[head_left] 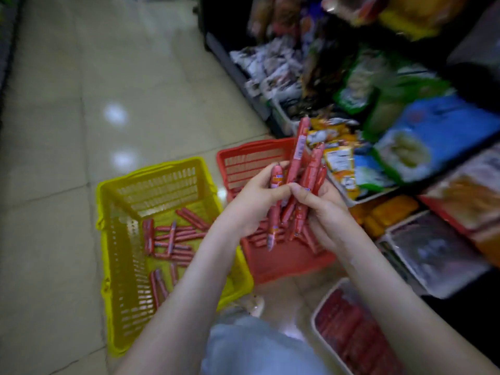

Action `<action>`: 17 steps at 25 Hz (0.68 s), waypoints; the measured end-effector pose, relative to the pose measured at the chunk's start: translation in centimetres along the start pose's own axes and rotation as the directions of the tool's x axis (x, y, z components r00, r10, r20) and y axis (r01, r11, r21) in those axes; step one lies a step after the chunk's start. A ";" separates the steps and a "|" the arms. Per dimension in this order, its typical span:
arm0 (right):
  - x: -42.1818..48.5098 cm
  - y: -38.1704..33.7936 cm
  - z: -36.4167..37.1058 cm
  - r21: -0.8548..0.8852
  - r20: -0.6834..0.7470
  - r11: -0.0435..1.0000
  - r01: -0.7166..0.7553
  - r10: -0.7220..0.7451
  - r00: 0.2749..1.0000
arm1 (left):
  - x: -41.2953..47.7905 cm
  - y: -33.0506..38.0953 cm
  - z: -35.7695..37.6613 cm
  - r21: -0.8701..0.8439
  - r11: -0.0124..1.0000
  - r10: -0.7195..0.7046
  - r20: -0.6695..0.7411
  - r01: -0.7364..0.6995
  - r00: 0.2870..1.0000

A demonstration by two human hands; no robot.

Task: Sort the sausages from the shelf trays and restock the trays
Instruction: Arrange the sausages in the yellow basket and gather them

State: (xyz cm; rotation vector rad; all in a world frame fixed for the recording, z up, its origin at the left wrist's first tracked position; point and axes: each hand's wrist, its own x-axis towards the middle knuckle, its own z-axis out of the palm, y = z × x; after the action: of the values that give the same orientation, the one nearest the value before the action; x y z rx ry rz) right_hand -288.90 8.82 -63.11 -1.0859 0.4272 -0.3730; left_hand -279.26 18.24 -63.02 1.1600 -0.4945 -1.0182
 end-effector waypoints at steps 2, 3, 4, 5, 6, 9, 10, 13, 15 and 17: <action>-4.9 -4.3 -3.5 0.013 -0.098 0.998 0.067 -0.065 0.993 | -0.2 0.7 6.8 0.027 0.999 -0.040 0.157 0.036 0.987; -7.5 -5.8 -5.6 0.007 -0.166 0.996 0.093 -0.090 0.982 | 0.0 0.1 10.1 0.046 0.996 -0.084 0.221 0.076 0.972; -10.1 -6.8 -7.7 -0.003 -0.241 0.994 0.110 -0.107 0.964 | 0.2 -0.8 13.2 0.072 0.989 -0.143 0.276 0.128 0.950; -13.1 -7.6 -10.1 -0.007 -0.330 0.993 0.120 -0.115 0.937 | 0.2 -2.3 16.7 0.105 0.976 -0.215 0.325 0.191 0.921; -15.8 -7.8 -12.4 0.000 -0.403 0.994 0.111 -0.102 0.909 | 0.1 -3.9 19.8 0.142 0.956 -0.290 0.353 0.256 0.889; -23.2 -5.9 -19.4 0.053 -0.603 0.997 0.064 -0.019 0.798 | -0.7 -10.3 27.2 0.268 0.867 -0.494 0.343 0.421 0.799; -25.3 -4.6 -21.8 0.060 -0.665 0.998 0.024 0.022 0.747 | -1.3 -12.7 29.1 0.311 0.840 -0.533 0.318 0.445 0.784; -28.8 1.1 -27.5 0.113 -0.787 0.976 -0.185 0.202 0.583 | -1.8 -21.7 29.5 0.397 0.768 -0.596 0.155 0.503 0.788; -29.6 6.2 -30.5 0.167 -0.814 0.937 -0.308 0.307 0.492 | -1.6 -27.6 27.0 0.471 0.684 -0.646 0.037 0.557 0.762; -29.2 11.0 -32.5 0.234 -0.810 0.881 -0.411 0.410 0.418 | -1.0 -32.3 24.0 0.574 0.571 -0.685 -0.062 0.587 0.726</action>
State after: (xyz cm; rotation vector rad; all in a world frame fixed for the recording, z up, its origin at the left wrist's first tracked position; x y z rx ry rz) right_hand -329.52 3.01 -81.72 -0.6775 1.5696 -0.4412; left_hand -311.24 5.23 -83.74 1.8807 -0.5332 -1.6921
